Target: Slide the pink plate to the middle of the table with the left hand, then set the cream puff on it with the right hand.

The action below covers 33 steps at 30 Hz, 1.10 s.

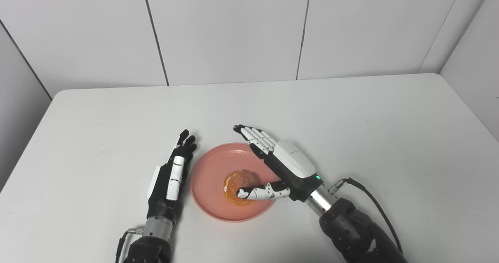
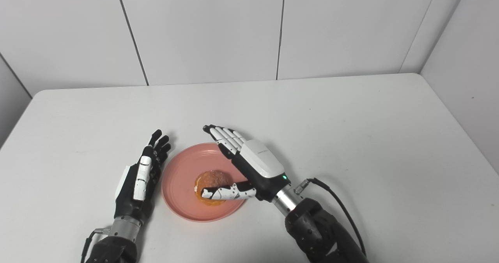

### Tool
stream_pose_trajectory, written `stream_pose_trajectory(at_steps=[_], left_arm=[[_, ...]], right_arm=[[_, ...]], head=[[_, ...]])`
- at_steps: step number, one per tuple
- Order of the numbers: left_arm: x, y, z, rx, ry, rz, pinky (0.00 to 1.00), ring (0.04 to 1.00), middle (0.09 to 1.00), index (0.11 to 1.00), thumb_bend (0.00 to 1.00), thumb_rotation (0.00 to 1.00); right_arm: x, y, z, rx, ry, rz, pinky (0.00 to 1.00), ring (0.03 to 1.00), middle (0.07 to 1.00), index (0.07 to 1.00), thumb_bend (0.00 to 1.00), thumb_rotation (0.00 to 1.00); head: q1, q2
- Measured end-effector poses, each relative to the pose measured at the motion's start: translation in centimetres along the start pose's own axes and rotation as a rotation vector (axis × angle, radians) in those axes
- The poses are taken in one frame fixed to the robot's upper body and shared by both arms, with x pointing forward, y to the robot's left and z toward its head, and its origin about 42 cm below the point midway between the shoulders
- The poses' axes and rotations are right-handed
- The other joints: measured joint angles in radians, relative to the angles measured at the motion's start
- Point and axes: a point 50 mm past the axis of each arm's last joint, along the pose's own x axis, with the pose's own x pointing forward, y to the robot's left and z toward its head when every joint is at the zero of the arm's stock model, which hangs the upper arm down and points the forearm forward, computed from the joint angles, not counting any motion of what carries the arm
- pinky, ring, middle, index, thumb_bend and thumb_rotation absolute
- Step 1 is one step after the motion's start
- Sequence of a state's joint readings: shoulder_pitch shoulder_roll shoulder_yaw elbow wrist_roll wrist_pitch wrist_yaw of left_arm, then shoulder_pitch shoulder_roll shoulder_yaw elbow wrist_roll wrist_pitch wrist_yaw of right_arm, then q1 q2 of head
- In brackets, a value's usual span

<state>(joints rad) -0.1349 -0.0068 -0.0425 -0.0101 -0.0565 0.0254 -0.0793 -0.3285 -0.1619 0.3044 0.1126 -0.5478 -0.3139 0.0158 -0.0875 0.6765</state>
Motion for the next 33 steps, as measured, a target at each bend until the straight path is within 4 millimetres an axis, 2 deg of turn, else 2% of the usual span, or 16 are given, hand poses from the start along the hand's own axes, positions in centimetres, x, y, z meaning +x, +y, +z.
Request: stream_pose_trajectory(at_steps=[3,9,15,25,29,33], left_arm=[[0.0,0.0,0.0,-0.004,-0.002,0.006,0.99,0.952,0.953,0.944,0.64,1.00],[0.0,0.1,-0.4,-0.014,-0.014,0.019,0.96,0.945,0.948,0.938,0.64,1.00],[0.1,0.0,-0.4,-0.024,-0.022,0.039,0.96,0.945,0.947,0.930,0.66,1.00],[0.1,0.0,-0.4,-0.049,-0.028,0.045,0.98,0.959,0.960,0.935,0.63,1.00],[0.1,0.0,-0.4,-0.051,-0.029,0.045,0.98,0.961,0.959,0.933,0.62,1.00],[0.1,0.0,-0.4,-0.050,-0.035,0.045,0.98,0.962,0.960,0.932,0.62,1.00]], right_arm=[[-0.8,0.9,-0.9,0.090,0.050,-0.096,1.00,1.000,1.000,1.000,0.76,0.98],[-0.7,0.7,-0.7,0.203,0.051,-0.209,1.00,1.000,1.000,1.000,0.71,1.00],[-1.1,0.9,-0.8,0.296,0.142,-0.308,1.00,1.000,1.000,1.000,0.78,1.00],[-1.8,2.2,-0.5,0.536,0.289,-0.395,1.00,1.000,1.000,1.000,0.70,1.00],[-2.2,2.9,0.0,0.633,0.326,-0.409,1.00,1.000,1.000,1.000,0.70,1.00],[-2.4,3.0,-0.1,0.748,0.346,-0.422,1.00,1.000,1.000,1.000,0.67,0.93]], head=[[0.000,0.000],[0.003,0.002],[0.005,0.002],[0.002,0.006],[0.000,0.006],[0.000,0.008]])
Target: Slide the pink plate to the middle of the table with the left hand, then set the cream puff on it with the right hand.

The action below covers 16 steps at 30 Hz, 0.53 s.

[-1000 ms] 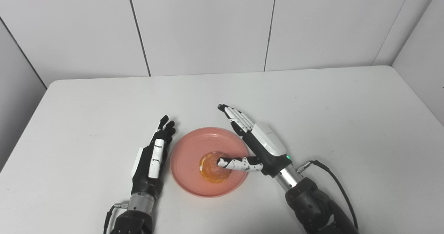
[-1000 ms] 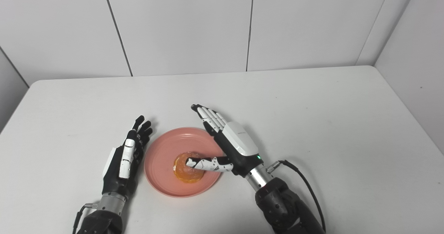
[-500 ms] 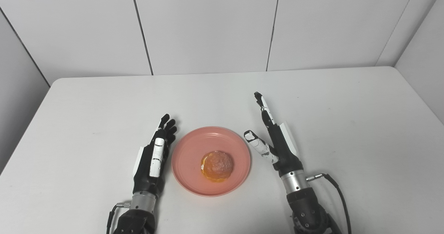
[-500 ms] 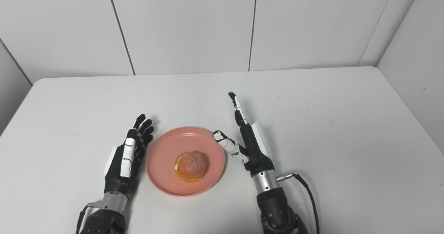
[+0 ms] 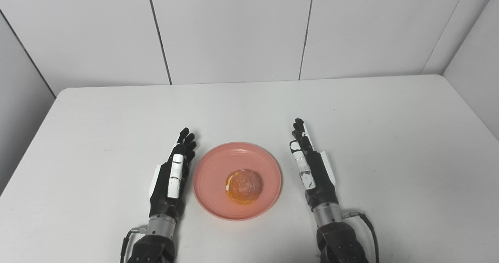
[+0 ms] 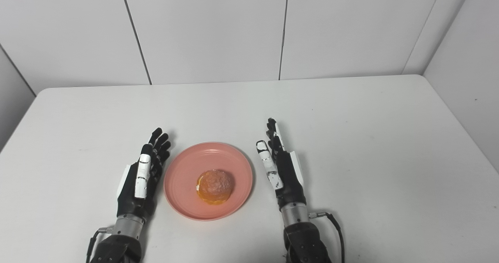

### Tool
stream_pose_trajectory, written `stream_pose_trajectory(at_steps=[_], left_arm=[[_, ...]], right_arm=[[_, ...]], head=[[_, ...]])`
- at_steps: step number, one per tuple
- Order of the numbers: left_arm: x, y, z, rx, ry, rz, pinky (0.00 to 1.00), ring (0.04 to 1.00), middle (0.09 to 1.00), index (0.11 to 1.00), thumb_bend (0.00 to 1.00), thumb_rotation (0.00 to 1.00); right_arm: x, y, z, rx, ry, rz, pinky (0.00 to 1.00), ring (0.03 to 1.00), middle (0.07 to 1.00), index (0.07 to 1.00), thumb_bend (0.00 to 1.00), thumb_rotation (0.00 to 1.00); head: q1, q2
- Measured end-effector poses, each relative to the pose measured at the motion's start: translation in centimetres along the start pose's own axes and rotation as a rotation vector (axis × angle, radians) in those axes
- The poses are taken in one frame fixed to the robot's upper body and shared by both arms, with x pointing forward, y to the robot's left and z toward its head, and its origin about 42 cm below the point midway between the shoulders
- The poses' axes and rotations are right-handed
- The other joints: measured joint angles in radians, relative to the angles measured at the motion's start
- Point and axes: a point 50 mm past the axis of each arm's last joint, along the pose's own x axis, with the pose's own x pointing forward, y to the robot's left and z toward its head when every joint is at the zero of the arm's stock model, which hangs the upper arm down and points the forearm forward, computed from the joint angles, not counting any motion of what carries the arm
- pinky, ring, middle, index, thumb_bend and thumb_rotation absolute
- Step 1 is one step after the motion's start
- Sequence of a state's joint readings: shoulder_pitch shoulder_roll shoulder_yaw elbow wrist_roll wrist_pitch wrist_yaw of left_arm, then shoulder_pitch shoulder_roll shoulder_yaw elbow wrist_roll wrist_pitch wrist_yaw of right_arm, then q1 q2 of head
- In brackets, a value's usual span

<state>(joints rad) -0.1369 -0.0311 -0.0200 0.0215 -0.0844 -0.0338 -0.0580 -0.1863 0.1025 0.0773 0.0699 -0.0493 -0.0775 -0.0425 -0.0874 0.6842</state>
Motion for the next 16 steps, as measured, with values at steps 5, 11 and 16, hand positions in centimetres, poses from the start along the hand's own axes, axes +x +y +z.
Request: stream_pose_trajectory(at_steps=[5,11,16], left_arm=[[-0.04,0.01,0.06,0.008,-0.002,0.001,0.99,0.963,0.961,0.931,0.61,1.00],[-0.05,0.05,0.04,0.012,-0.001,0.000,1.00,0.977,0.977,0.948,0.61,1.00],[-0.06,0.11,0.05,0.026,0.000,-0.006,1.00,0.980,0.981,0.960,0.60,1.00]], right_arm=[[0.00,0.08,-0.05,0.100,0.049,-0.022,1.00,1.000,1.000,1.000,0.63,0.96],[0.13,0.04,0.01,0.121,0.058,-0.024,1.00,1.000,1.000,1.000,0.61,0.97],[0.24,0.02,-0.03,0.122,0.060,-0.023,1.00,1.000,1.000,1.000,0.60,0.99]], head=[[0.000,0.002],[0.002,0.003],[0.002,0.005]])
